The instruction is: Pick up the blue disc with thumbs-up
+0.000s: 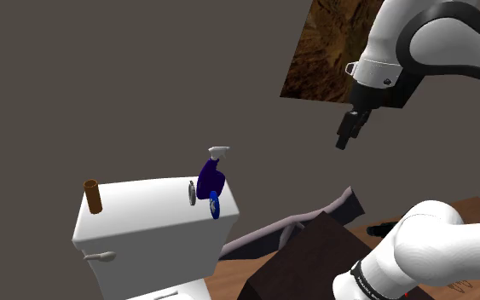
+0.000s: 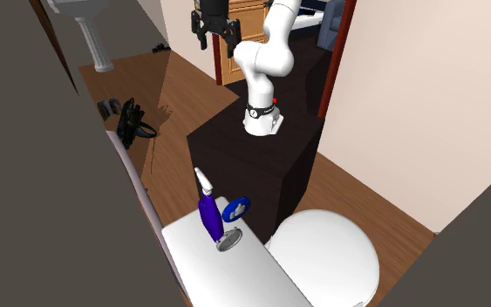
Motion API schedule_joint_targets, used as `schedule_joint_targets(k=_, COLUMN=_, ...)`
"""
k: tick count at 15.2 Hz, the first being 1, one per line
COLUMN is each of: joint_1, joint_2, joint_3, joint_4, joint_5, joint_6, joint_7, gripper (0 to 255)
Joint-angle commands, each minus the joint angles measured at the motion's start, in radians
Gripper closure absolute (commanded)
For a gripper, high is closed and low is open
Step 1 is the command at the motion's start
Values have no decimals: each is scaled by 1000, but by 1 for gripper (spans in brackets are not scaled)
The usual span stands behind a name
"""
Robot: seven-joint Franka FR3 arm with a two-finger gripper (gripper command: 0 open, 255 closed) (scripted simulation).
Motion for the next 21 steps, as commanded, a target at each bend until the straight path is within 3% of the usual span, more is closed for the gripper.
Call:
schedule_joint_targets(k=1, joint_1=0, joint_2=0, joint_3=0, joint_4=0, joint_5=0, joint_6=0, joint_7=0, gripper=0)
schedule_joint_targets(k=11, joint_1=2, joint_2=206, joint_3=135, joint_4=-91, joint_5=137, joint_6=285, joint_7=252, gripper=0)
schedule_joint_targets(k=21, joint_1=-8, joint_2=542, joint_3=255, joint_4=-38, joint_5=194, joint_6=575, joint_7=488, gripper=0)
